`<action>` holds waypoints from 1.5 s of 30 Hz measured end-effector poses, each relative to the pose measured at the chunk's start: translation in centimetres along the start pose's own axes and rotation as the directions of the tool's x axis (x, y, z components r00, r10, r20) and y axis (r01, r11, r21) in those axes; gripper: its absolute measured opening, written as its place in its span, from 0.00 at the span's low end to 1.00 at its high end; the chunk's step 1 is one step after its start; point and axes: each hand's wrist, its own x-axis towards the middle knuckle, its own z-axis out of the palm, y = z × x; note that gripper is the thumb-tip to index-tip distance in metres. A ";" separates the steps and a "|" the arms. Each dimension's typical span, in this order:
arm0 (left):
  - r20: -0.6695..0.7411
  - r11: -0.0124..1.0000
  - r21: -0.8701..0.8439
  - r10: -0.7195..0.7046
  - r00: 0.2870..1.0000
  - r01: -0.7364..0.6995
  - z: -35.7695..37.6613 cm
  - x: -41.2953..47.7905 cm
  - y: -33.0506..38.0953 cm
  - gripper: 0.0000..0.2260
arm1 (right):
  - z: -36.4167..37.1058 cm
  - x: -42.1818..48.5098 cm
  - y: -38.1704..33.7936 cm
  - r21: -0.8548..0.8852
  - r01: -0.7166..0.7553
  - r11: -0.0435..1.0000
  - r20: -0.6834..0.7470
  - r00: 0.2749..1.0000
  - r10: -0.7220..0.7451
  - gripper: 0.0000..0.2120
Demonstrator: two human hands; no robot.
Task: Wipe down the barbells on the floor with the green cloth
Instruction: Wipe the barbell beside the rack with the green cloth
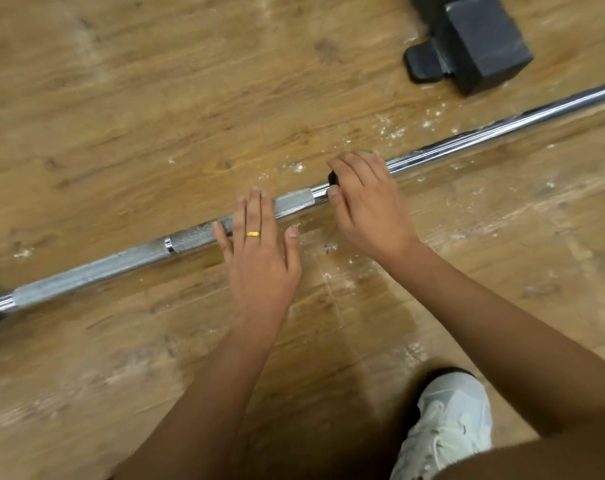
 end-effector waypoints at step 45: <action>-0.075 0.965 0.095 0.251 0.965 -0.244 3.9 -6.4 2.3 0.30 | -1.7 -7.4 5.7 -0.034 0.097 0.995 -0.072 0.992 -0.099 0.15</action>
